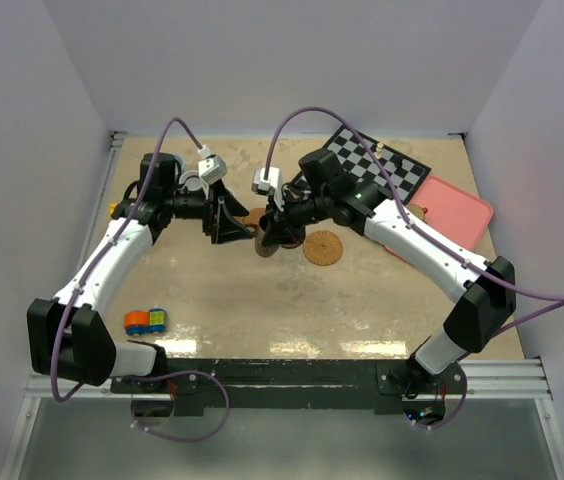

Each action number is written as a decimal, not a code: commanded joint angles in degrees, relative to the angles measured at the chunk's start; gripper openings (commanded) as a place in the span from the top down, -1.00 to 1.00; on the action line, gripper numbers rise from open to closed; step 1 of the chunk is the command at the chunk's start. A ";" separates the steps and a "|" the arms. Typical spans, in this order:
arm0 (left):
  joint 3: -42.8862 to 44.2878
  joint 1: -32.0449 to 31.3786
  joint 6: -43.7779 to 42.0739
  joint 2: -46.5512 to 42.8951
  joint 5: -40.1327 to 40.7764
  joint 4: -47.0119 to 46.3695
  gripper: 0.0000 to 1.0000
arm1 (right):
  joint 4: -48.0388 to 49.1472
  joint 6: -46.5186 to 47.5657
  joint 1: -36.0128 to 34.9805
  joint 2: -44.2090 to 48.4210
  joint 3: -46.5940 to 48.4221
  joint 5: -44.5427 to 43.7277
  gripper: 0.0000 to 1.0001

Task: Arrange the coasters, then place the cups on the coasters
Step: Place the cup on the coaster.

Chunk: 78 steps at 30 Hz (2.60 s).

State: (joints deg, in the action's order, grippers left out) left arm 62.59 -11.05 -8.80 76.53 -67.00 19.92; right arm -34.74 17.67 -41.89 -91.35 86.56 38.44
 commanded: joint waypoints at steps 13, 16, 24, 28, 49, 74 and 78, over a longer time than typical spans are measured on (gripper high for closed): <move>2.01 -4.24 -4.39 0.90 2.75 1.00 0.03 | 0.64 1.49 -0.21 3.29 2.73 -0.12 1.00; 1.57 -4.68 -4.30 0.64 3.45 0.56 0.32 | 0.38 1.49 -0.30 2.85 2.73 -0.20 1.00; 0.52 -4.86 -5.35 -0.42 3.29 -0.41 0.88 | -0.32 1.75 -0.56 1.44 2.64 -1.61 1.00; -0.27 -5.47 -6.93 -1.21 2.84 -0.67 1.00 | -0.94 1.93 -0.74 0.39 2.82 -2.49 1.00; -7.04 -6.27 0.88 -3.93 16.19 -14.64 1.00 | 14.34 -6.15 1.89 9.07 -7.02 -18.66 -0.11; -24.97 -22.87 -1.57 -17.20 59.61 -37.68 1.00 | 20.85 -30.76 8.40 2.67 -10.71 -19.63 -0.11; -26.55 -24.81 -2.01 -18.26 64.09 -39.43 1.00 | 22.17 -31.91 7.35 1.00 -11.42 -19.36 -0.06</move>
State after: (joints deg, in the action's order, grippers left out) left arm 36.73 -34.33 -9.45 60.95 -9.61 -10.79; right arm -14.90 -12.25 -33.80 -89.54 74.24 19.35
